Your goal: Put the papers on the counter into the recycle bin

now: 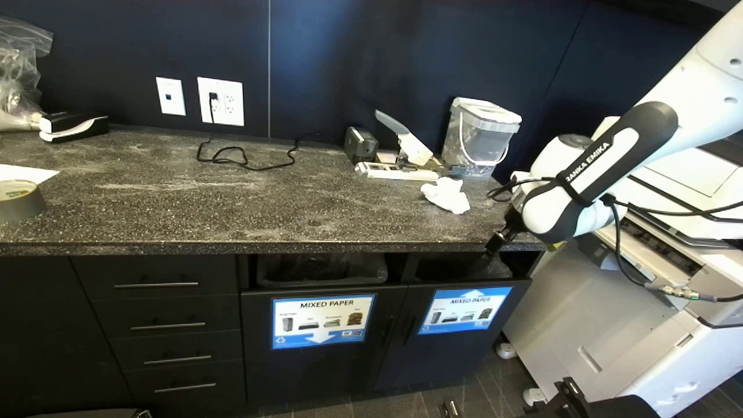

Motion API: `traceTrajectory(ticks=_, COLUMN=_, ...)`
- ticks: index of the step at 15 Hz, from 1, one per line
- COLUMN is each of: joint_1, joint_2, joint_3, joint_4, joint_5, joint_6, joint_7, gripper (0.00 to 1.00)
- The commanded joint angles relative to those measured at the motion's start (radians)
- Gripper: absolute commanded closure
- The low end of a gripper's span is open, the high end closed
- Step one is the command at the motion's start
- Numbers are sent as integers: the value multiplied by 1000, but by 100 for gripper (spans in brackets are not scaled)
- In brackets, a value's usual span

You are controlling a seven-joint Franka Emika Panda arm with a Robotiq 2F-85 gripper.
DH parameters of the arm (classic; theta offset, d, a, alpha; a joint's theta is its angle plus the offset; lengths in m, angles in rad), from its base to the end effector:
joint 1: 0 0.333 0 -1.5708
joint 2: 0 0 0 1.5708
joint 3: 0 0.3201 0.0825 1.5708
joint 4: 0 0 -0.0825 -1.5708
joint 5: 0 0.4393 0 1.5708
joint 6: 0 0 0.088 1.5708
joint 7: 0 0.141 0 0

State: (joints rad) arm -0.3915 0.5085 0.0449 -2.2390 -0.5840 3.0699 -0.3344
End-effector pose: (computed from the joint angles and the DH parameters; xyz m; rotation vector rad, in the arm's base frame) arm 0.5696 -0.1581 0.0889 2.7941 0.7952 0.3798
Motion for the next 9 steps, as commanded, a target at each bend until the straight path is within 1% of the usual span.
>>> traceTrajectory(ticks=1, joint_1=-26, joint_2=-136, joint_3=55, joint_4=-32, joint_5=115, joint_6=-34, joint_7=-150, gripper=0)
traceTrajectory(ticks=2, joint_1=-81, joint_2=-146, joint_3=115, joint_4=-12, joint_5=94, joint_6=-43, joint_7=-147, gripper=0)
traceTrajectory(ticks=3, joint_1=-105, joint_2=-151, joint_3=151, joint_4=-1, joint_5=122, joint_6=-38, joint_7=-184, gripper=0)
traceTrajectory(ticks=5, joint_1=-185, joint_2=-134, joint_3=260, joint_4=32, joint_5=175, joint_6=-17, joint_7=-259, gripper=0)
traceTrajectory(ticks=7, joint_1=-272, joint_2=-81, joint_3=388, joint_4=82, joint_5=224, joint_6=-7, joint_7=-358, gripper=0)
traceTrajectory(ticks=9, joint_1=-341, joint_2=-25, joint_3=491, joint_4=137, joint_5=249, joint_6=-19, joint_7=-439, gripper=0)
